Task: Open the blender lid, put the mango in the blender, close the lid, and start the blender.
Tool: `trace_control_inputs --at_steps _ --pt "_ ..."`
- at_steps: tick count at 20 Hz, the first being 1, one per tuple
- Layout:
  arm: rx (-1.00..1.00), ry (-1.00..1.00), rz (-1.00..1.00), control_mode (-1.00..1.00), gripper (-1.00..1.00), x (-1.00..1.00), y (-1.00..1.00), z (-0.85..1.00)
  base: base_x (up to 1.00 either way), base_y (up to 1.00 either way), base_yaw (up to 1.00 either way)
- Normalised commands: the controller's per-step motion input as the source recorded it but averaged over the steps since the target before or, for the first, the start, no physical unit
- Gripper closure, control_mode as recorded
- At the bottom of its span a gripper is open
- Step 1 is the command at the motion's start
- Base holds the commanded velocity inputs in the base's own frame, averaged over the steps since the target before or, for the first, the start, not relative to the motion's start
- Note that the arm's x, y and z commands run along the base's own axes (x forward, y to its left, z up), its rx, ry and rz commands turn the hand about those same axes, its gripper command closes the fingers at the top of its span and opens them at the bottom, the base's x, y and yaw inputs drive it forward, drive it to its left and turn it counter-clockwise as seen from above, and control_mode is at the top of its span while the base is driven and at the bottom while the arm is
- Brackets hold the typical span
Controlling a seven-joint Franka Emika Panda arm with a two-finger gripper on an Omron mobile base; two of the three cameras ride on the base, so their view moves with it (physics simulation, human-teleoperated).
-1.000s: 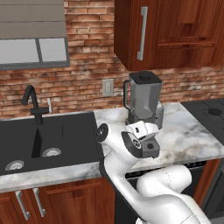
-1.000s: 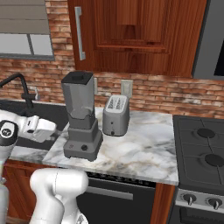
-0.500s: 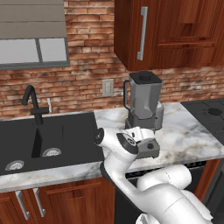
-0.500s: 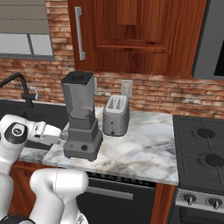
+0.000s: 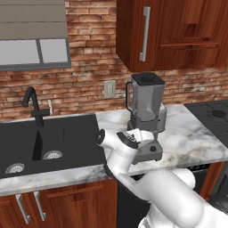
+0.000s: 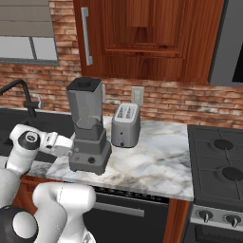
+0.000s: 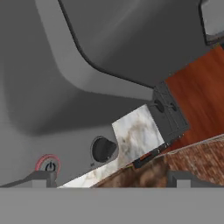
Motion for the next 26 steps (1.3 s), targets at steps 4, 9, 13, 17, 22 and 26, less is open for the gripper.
trace_control_inputs --at_steps 4,9,13,17,22,26 --pt "0.00 0.00 0.00 -1.00 -1.00 0.31 -0.12 -0.31 0.00 0.00 0.00" --pt "0.00 0.00 0.00 -1.00 -1.00 0.09 -0.18 -0.26 0.00 0.00 0.00" --pt "0.00 0.00 0.00 -1.00 -1.00 0.00 -0.16 -0.18 0.00 0.00 0.00" --pt "0.00 0.00 0.00 -1.00 -1.00 0.00 -0.08 -0.16 0.00 0.00 0.00" --pt "0.00 0.00 0.00 -1.00 -1.00 -0.14 -0.01 -0.21 0.00 0.00 0.00" --pt "0.00 0.00 0.00 -1.00 -1.00 -0.30 0.00 -0.23 0.00 0.00 0.00"
